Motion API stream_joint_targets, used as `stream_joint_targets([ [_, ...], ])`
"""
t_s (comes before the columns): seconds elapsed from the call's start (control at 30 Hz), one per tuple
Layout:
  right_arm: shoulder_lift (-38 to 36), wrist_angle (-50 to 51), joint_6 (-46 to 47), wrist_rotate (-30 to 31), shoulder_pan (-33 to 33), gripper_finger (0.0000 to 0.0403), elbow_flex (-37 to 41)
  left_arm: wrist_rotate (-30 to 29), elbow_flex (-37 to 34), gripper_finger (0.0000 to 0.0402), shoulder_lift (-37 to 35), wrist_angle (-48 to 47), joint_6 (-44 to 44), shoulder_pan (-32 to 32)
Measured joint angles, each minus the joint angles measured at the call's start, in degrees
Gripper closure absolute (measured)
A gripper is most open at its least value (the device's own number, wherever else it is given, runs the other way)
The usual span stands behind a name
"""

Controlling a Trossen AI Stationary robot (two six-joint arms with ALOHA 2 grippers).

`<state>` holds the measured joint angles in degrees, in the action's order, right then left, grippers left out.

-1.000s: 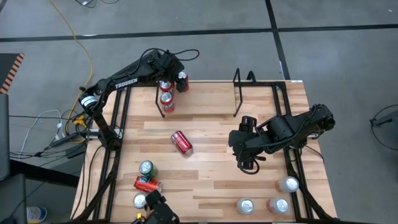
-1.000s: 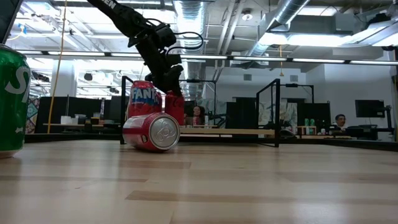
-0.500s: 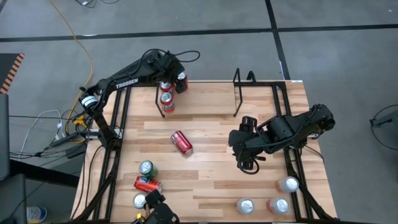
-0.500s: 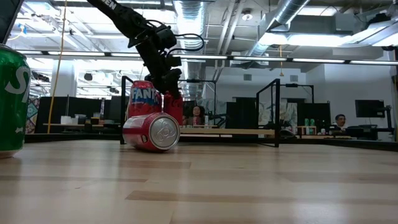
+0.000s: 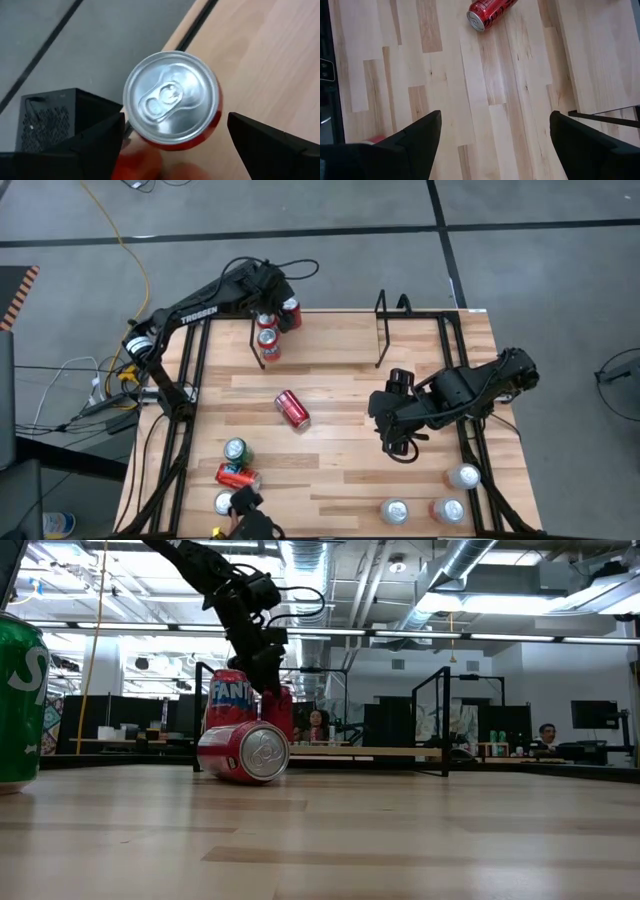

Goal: Place canned beverage on shelf
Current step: Put the red black soda can on the shelf

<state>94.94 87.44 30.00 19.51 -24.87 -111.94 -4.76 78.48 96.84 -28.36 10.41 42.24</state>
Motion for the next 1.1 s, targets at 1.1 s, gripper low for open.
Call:
stream_joint_targets([
  [1.1, 0.00, -0.05, 1.70, 0.22, -1.23, 0.0058, 0.00, -11.72, 0.08, 0.0172, -19.63, -6.25, -6.08, 3.98],
])
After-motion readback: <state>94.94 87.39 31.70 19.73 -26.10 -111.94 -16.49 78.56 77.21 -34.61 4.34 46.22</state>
